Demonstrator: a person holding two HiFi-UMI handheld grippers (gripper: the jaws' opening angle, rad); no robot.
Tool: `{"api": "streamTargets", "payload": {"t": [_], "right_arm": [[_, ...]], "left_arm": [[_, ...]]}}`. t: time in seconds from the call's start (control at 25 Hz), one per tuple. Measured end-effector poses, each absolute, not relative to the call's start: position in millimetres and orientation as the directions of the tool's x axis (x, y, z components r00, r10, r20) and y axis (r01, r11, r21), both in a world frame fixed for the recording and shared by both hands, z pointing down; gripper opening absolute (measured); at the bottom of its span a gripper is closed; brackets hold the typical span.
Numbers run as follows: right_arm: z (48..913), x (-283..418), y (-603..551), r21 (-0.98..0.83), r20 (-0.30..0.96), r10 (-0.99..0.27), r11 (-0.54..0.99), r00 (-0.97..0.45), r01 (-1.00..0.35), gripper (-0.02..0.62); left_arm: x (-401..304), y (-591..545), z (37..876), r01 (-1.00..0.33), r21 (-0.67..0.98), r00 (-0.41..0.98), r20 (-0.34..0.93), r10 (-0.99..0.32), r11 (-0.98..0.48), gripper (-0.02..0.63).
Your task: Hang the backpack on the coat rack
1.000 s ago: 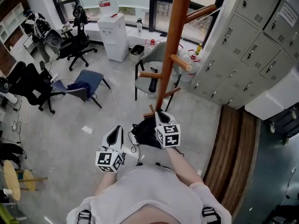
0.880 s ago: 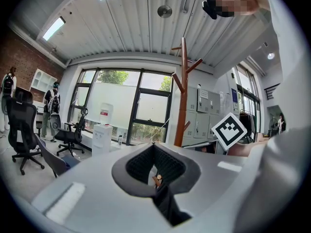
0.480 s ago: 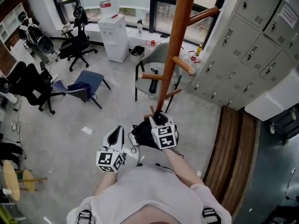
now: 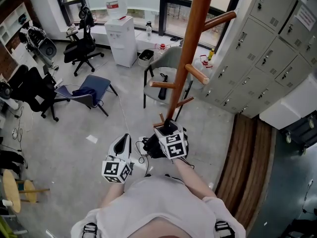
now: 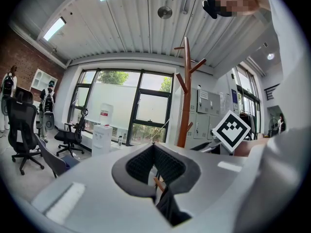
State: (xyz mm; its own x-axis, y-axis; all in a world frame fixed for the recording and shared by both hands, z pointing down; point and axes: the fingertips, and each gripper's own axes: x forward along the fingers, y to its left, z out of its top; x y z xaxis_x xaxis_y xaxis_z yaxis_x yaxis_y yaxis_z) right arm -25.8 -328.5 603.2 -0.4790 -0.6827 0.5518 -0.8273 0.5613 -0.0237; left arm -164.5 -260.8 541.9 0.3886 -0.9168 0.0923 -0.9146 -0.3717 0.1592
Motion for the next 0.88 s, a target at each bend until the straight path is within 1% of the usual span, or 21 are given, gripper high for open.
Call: {"api": "streamTargets", "payload": {"t": [0.24,0.88], "right_arm": [[603.4,-22.2,-321.1,-0.034,0.577,-0.671,0.55,-0.466,-0.834,0.279],[602.3,-19.8,-312.5,-0.068,0.592,-0.65,0.548,-0.476,-0.833,0.295]], "left_arm": [[-158.8,-259.2,538.8,-0.911,0.157,0.398,0.087,-0.913,-0.382,0.011],[-155.2,-246.5,539.0,-0.914,0.157,0.39,0.088,-0.916,-0.374,0.011]]}}
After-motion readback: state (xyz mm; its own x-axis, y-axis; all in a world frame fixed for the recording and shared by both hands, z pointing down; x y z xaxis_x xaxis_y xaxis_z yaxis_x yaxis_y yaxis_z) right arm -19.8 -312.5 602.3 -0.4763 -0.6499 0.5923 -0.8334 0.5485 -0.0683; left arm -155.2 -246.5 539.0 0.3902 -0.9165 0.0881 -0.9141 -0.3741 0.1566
